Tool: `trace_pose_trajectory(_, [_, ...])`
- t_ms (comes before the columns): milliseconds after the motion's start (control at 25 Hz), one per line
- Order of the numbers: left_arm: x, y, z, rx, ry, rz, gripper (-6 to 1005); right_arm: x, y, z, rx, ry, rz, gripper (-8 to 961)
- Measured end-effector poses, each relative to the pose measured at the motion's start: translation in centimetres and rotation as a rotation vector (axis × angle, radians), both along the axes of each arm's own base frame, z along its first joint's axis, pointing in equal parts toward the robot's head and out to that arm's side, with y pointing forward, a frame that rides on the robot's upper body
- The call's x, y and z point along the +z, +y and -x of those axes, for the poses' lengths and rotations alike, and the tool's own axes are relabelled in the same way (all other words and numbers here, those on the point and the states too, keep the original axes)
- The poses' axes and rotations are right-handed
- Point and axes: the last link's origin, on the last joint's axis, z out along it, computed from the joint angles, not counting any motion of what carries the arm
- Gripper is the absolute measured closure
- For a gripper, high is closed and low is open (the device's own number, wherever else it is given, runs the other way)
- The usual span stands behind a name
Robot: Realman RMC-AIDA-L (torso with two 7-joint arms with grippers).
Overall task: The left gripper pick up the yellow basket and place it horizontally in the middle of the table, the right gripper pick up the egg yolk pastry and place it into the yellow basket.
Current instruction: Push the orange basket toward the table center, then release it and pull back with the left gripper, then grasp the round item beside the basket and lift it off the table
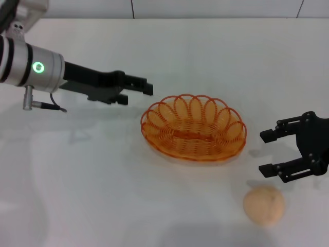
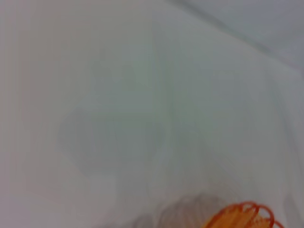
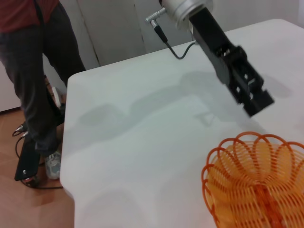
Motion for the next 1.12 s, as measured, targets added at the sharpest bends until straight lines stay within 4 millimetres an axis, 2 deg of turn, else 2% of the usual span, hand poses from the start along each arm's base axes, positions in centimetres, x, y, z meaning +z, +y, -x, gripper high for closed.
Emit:
trace_pose_trajectory(200, [1.3, 0.9, 0.3, -0.124, 0.018, -0.105, 115, 0.0, 0.0, -0.2, -0.009, 0.000, -0.009, 196])
trace_pose_trajectory(440, [2.7, 1.6, 0.3, -0.355, 0.030, -0.218, 116, -0.2, -0.1, -0.4, -0.021, -0.007, -0.001, 197])
trace_pose_trajectory(640, [3.3, 1.6, 0.4, -0.520, 0.090, -0.214, 116, -0.3, 0.0, -0.5, -0.032, -0.021, 0.001, 198])
trace_pose_trajectory(880, [2.9, 0.2, 0.5, -0.763, 0.152, -0.156, 117, -0.7, 0.3, -1.1, -0.074, -0.102, 0.004, 200])
trace_pose_trajectory(1120, [2.1, -1.8, -0.9, -0.964, 0.132, -0.093, 118, -1.2, 0.1, -1.3, -0.112, -0.157, 0.027, 201])
